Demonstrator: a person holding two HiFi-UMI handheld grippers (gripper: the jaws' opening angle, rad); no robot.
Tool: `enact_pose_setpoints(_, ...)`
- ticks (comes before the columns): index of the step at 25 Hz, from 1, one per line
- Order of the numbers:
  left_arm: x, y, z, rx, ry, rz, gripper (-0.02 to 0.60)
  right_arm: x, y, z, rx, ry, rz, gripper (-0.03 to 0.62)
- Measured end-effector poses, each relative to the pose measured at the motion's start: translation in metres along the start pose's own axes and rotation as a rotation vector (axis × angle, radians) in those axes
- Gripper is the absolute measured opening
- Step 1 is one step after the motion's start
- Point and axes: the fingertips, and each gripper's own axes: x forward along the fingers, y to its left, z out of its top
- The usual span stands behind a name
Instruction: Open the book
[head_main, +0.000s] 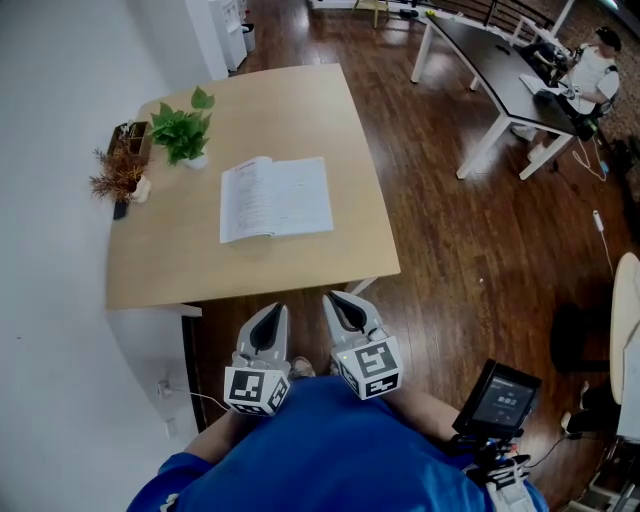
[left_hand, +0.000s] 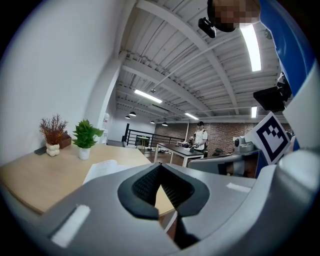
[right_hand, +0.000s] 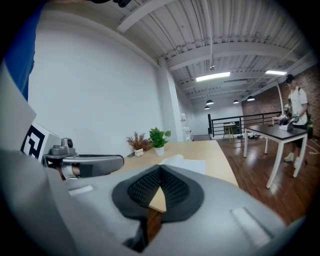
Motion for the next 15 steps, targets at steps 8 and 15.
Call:
enact_pose_setpoints(8,0.0005,0.0005,-0.0036,-0.006,0.013,-0.001,0.006,0.0002,-0.0004,-0.0008,0.0,-0.002,0.0,0.003)
enact_pose_setpoints(15,0.0032,0.0017,-0.0057,-0.002,0.01,0.004,0.006,0.0019,-0.0008,-0.0005,-0.008,-0.002,0.012,0.003)
